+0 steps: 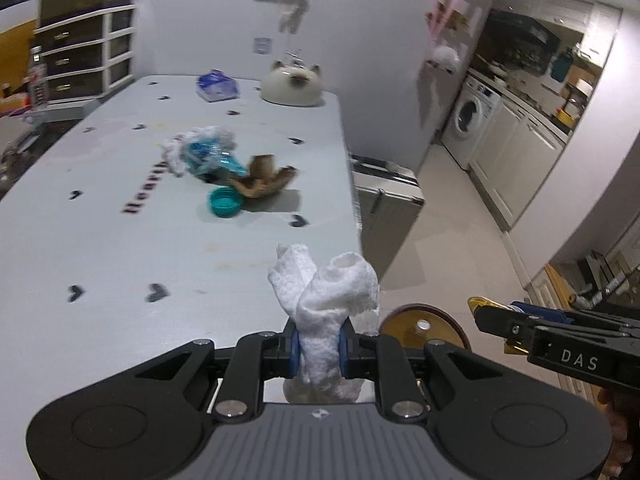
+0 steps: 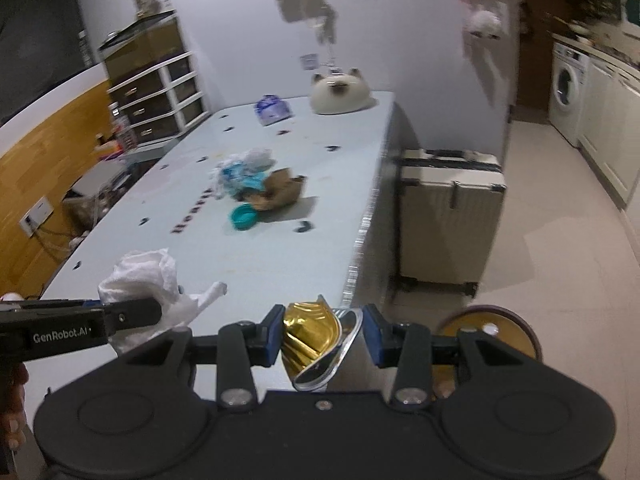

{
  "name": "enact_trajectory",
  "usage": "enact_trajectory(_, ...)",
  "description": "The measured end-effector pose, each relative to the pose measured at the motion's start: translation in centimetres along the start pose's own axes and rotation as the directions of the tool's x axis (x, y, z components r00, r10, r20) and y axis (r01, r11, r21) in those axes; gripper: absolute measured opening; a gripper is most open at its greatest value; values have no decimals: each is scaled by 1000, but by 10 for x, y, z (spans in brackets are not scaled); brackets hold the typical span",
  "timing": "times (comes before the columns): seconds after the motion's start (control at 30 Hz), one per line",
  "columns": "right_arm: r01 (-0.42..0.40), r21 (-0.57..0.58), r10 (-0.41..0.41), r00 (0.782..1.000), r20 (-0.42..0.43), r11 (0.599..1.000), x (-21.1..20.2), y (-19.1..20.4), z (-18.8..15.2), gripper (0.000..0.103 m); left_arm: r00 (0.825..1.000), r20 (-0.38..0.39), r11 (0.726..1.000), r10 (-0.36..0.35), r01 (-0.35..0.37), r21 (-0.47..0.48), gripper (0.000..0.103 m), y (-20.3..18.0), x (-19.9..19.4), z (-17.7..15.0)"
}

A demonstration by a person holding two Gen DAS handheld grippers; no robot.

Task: Collect trash
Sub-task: 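Carry the tissue with the left tool while the right tool carries the wrapper to the bin, then open the left tool over the bin while the right tool releases the wrapper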

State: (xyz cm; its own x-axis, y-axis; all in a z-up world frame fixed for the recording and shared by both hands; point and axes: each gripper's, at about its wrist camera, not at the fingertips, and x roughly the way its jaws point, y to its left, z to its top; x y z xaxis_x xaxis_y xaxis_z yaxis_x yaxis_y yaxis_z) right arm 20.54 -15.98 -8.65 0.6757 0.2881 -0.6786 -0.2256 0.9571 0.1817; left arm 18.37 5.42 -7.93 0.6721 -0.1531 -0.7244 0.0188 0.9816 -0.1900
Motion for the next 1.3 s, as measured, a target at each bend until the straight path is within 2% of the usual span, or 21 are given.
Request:
enact_trajectory(0.37, 59, 87, -56, 998, -38, 994, 18, -138, 17, 43, 996, -90, 1000, -13, 15, 28, 19, -99, 72, 16)
enact_trajectory(0.6, 78, 111, -65, 991, -115, 991, 50, -227, 27, 43, 984, -177, 999, -34, 36, 9, 19, -165, 146, 21)
enact_trajectory(0.83, 78, 169, -42, 977, -210, 982, 92, -292, 19, 43, 950, -310, 999, -36, 44, 17, 19, -210, 238, 10)
enact_trajectory(0.97, 69, 222, -4, 960, -280, 973, 126, -313, 5, 43, 923, -383, 1000, -25, 29, 5, 20, -215, 298, -1)
enact_trajectory(1.1, 57, 240, 27, 942, -335, 969, 160, -323, -8, 43, 904, -427, 1000, -8, 11, 6, 21, -215, 351, -10)
enact_trajectory(1.17, 60, 249, 35, 932, -360, 967, 175, -327, -15, 43, 901, -435, 1000, 4, 2, 13, 24, -216, 374, -13)
enact_trajectory(1.23, 58, 254, 44, 924, -380, 966, 189, -331, -20, 43, 892, -452, 999, 31, -22, 26, 41, -213, 394, -17)
enact_trajectory(1.3, 53, 257, 54, 918, -393, 965, 202, -334, -24, 43, 882, -466, 998, 63, -49, 42, 50, -210, 407, -20)
